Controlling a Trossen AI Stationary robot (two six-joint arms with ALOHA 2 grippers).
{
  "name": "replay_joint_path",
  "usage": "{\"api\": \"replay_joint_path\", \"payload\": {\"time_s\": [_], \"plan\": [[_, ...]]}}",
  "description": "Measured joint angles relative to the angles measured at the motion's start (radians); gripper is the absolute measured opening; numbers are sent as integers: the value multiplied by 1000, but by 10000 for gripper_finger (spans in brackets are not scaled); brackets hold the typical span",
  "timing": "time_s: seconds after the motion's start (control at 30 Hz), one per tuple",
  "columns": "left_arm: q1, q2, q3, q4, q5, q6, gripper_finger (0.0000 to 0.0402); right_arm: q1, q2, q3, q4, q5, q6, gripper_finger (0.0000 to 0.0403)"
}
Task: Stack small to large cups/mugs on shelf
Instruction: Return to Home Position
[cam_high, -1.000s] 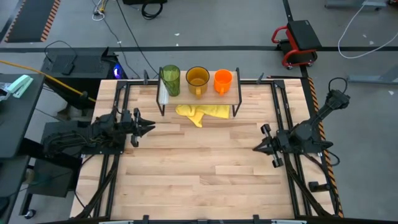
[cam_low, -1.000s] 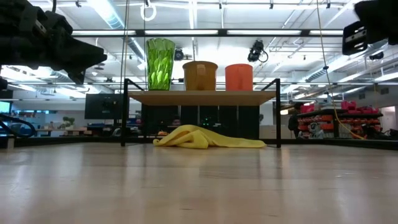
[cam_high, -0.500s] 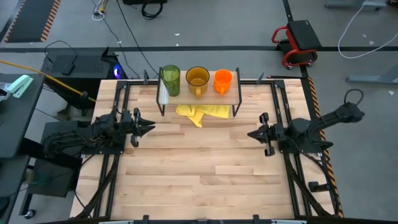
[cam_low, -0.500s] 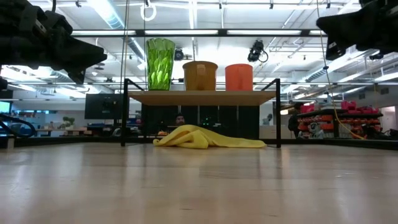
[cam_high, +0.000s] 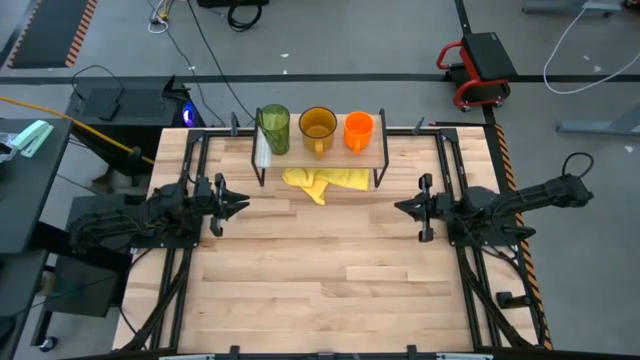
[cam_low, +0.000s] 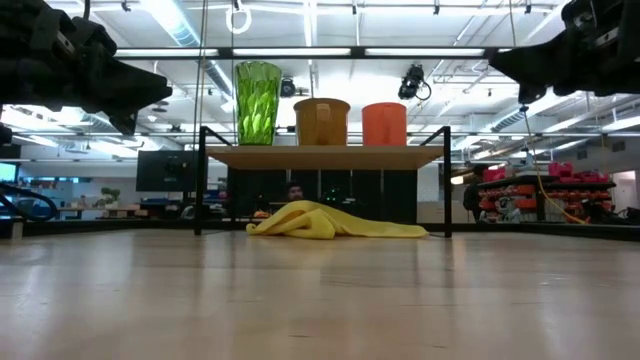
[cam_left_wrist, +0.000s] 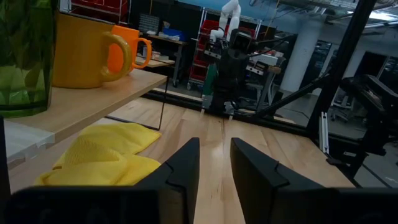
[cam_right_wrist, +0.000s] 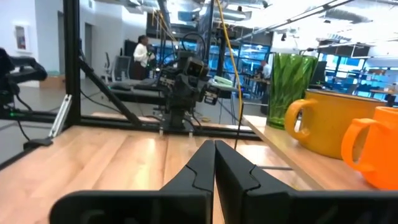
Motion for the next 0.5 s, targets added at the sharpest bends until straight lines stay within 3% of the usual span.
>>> {"api": "replay_joint_path", "payload": {"time_s": [0.5], "plan": [[0, 0, 0, 0, 0, 1, 98, 0, 0, 0, -42, 0, 54, 18]]}}
